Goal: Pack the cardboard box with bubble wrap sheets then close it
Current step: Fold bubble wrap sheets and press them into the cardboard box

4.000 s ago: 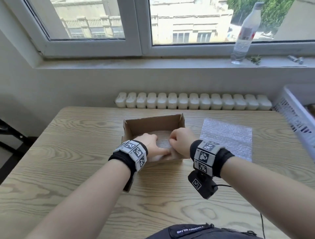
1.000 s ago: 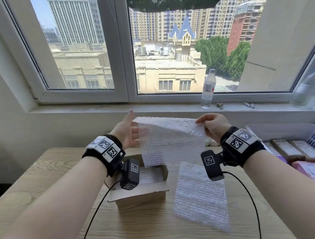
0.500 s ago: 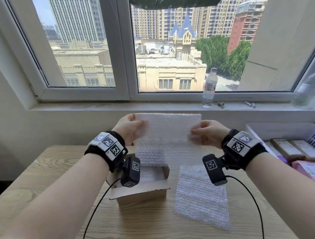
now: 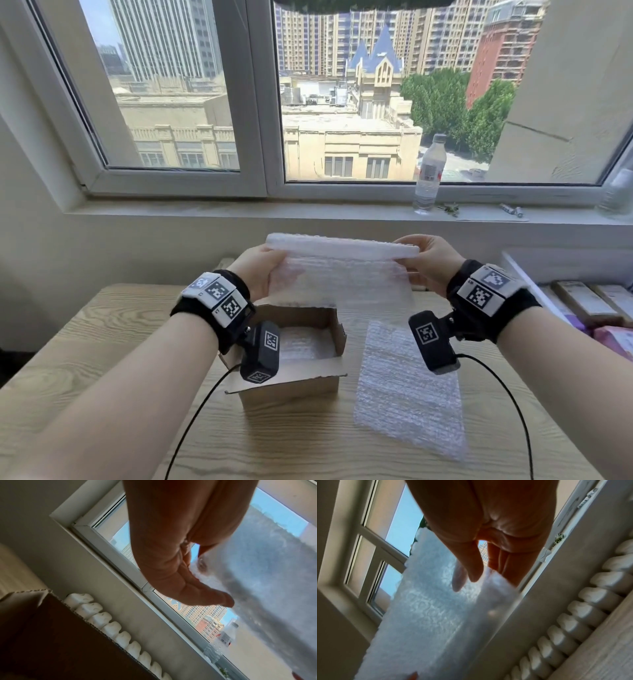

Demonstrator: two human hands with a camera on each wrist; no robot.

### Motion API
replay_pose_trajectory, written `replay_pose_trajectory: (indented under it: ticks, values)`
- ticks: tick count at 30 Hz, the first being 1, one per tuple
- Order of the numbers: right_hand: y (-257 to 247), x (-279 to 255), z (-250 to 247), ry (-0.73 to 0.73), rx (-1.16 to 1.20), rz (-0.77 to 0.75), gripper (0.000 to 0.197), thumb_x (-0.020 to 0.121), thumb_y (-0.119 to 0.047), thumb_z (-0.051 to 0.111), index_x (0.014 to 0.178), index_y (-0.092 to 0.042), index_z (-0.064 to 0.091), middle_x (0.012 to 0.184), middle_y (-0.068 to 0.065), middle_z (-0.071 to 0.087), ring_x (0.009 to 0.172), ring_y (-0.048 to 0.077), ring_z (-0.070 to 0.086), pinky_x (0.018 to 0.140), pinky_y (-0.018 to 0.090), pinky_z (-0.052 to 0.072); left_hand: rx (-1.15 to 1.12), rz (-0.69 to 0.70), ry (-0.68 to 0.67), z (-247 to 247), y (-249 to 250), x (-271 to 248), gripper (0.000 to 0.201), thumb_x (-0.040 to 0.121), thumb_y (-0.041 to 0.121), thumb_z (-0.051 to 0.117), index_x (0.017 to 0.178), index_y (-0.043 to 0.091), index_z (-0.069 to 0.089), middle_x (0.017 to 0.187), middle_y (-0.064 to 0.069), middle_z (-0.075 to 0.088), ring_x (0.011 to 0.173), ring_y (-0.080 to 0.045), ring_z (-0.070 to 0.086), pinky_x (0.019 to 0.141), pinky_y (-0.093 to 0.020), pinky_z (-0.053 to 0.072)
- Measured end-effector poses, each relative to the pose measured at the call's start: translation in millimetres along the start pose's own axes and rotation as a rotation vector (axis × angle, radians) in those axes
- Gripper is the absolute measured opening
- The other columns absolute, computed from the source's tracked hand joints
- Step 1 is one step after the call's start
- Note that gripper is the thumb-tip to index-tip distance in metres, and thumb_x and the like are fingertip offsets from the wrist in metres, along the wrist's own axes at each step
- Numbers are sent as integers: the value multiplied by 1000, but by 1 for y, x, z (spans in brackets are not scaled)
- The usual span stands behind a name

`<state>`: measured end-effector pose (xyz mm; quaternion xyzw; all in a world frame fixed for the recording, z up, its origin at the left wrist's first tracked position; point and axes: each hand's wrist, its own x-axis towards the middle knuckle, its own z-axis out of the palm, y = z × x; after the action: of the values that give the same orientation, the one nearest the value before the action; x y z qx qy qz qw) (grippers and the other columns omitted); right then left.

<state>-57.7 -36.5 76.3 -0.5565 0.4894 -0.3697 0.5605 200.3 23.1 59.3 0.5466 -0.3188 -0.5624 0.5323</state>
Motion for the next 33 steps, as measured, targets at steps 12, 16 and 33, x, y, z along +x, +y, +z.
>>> replay_pose_trajectory:
  ticks: [12,16,33]
  values:
    - [16,0,52,-26,116,79,28,97,-9,39,90,-25,62,100,10,57,73,23,57,67,39,56,341,-34,181,-44,-15,-5,57,84,3,65,135,12,41,133,-10,47,109,-26,64,86,-45,55]
    - [24,-2,78,-29,58,105,20,92,-44,51,99,-26,57,122,9,55,108,29,57,95,57,47,612,31,329,-52,-29,-9,68,78,3,68,134,22,34,140,-18,33,130,-38,41,104,-47,38]
    - [89,4,136,-182,-1156,-75,27,90,5,47,115,1,58,131,13,40,111,25,51,92,27,45,1626,183,199,-33,-92,-22,43,88,9,47,128,22,51,153,-8,24,142,-27,17,115,-41,17]
